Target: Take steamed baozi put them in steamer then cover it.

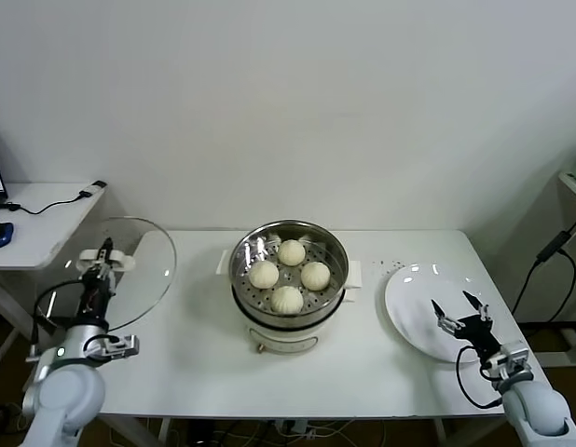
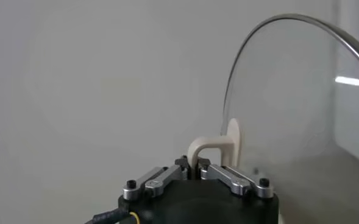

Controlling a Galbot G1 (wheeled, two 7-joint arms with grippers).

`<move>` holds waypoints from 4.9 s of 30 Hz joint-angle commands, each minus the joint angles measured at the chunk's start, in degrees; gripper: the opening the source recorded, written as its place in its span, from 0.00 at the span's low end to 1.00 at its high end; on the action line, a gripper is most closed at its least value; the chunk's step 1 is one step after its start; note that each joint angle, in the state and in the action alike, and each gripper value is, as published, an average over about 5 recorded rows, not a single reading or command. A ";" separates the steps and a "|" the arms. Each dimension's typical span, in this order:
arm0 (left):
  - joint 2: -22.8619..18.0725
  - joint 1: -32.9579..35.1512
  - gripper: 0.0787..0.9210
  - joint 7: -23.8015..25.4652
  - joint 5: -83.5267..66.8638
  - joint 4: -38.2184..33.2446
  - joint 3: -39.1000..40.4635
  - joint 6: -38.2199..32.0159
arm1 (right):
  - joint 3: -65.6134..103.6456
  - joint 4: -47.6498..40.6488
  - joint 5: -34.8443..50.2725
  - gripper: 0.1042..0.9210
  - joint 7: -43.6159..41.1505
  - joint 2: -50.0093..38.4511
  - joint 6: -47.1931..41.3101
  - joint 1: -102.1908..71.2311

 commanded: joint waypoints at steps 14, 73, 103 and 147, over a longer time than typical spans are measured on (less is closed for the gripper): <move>-7.19 -24.95 0.09 24.62 15.58 -5.52 45.12 29.85 | -1.32 -1.53 0.21 0.88 0.10 0.56 1.43 2.84; -25.63 -27.35 0.09 17.62 19.42 18.56 45.78 29.20 | 0.10 -1.65 1.65 0.88 -1.09 2.42 3.74 2.60; -19.58 -25.18 0.45 20.88 13.49 6.36 47.04 31.09 | 0.50 -2.08 1.76 0.88 -1.58 1.39 2.90 3.04; -18.61 13.54 0.88 4.33 -81.51 -1.60 -11.66 -21.25 | 0.08 5.38 -0.96 0.88 0.02 5.15 -0.40 1.45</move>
